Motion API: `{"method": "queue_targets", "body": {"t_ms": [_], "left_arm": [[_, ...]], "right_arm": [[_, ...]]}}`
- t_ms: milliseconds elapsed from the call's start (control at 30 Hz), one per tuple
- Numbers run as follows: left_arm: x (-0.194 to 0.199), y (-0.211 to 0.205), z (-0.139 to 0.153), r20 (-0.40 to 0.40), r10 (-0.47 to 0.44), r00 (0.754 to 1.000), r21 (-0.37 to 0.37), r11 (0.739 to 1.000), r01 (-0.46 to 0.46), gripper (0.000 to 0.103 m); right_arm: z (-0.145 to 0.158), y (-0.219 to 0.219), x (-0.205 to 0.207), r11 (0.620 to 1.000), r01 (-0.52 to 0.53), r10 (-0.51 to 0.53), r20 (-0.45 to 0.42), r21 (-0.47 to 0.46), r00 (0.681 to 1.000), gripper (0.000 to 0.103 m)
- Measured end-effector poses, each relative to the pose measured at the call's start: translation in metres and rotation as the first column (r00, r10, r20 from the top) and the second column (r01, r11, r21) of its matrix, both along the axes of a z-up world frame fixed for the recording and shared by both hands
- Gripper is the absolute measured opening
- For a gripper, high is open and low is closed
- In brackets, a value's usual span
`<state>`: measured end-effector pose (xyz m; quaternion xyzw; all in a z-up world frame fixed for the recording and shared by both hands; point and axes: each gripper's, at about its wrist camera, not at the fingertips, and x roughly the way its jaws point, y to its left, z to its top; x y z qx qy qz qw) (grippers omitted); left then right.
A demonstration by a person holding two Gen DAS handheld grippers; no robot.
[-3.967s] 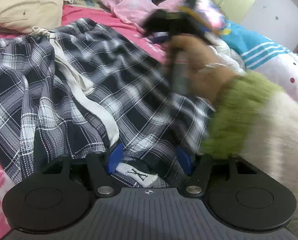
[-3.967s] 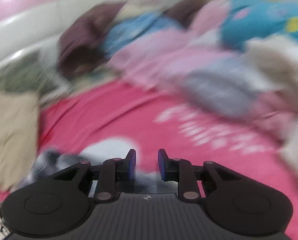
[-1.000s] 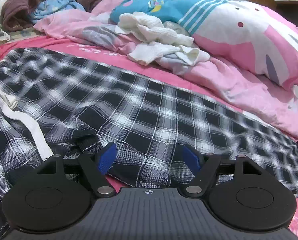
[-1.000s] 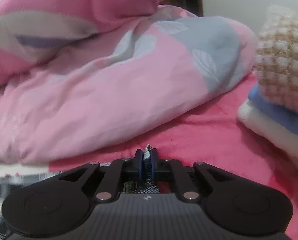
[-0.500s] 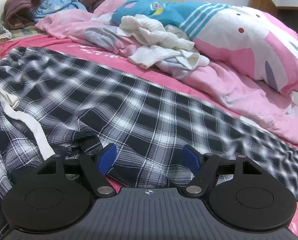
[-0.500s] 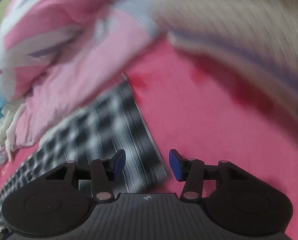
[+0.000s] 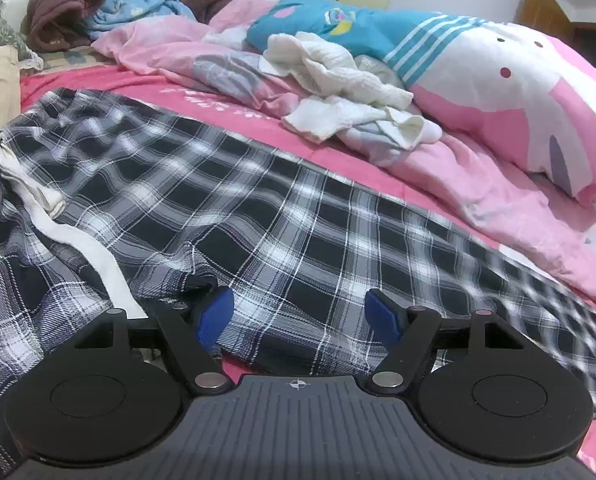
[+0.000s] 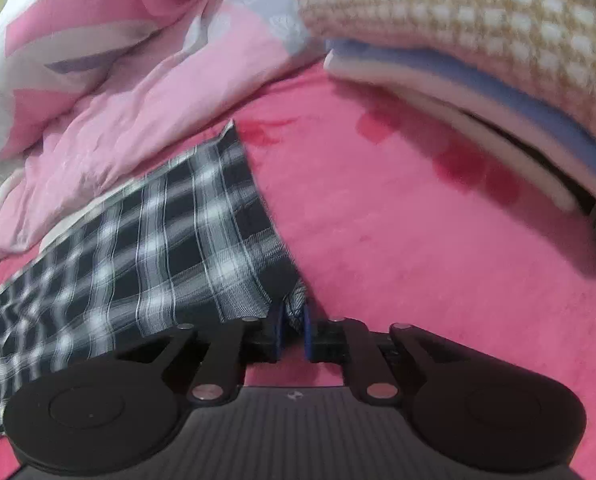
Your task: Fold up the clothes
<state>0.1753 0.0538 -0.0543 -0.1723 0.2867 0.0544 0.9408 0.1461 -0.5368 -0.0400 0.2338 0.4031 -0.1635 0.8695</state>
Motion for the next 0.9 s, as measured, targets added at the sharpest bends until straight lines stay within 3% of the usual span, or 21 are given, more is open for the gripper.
{"method": "queue_targets", "body": {"t_ms": [33,133,233,300,433,533,633,700,767,900], "left_arm": [[0.0,0.002,0.001,0.002,0.005,1.0,-0.002,1.0,-0.004,0.072],[0.0,0.008,0.004,0.009,0.022,1.0,-0.015,1.0,-0.022,0.072],[0.003,0.013,0.003,-0.007,0.032,0.999,-0.014,0.999,-0.032,0.072],[0.003,0.013,0.003,-0.016,0.03,0.999,-0.01,0.999,-0.03,0.072],[0.002,0.013,0.002,-0.026,0.021,0.999,0.005,1.0,-0.021,0.072],[0.002,0.014,0.003,-0.028,0.015,0.999,0.001,1.0,-0.015,0.072],[0.001,0.015,0.005,-0.026,0.016,1.0,-0.004,1.0,-0.016,0.072],[0.001,0.015,0.005,-0.027,0.019,0.999,-0.002,1.0,-0.019,0.072],[0.001,0.013,0.006,-0.027,0.02,0.999,0.005,1.0,-0.02,0.072],[0.0,0.015,0.008,-0.02,0.032,0.999,0.023,0.999,-0.032,0.072]], "right_arm": [[0.007,0.004,-0.003,0.999,0.019,-0.019,0.02,-0.043,1.0,0.03],[0.029,0.027,-0.006,0.987,0.023,-0.009,0.088,-0.16,0.996,0.031],[0.041,0.075,0.014,0.976,-0.164,0.181,0.122,-0.14,0.976,0.03],[0.04,0.122,0.037,0.929,-0.354,0.367,0.128,-0.11,0.921,0.03],[0.02,0.213,0.066,0.776,-0.609,0.623,0.052,-0.161,0.78,0.029],[0.0,0.249,0.061,0.675,-0.712,0.72,-0.036,-0.196,0.693,0.03],[0.001,0.258,0.027,0.591,-0.761,0.776,-0.07,-0.267,0.627,0.03],[0.011,0.26,0.015,0.54,-0.805,0.808,-0.116,-0.245,0.577,0.031],[0.024,0.267,0.013,0.515,-0.818,0.816,-0.146,-0.256,0.559,0.03],[0.045,0.303,0.041,0.506,-0.796,0.835,-0.045,-0.33,0.549,0.03]]}}
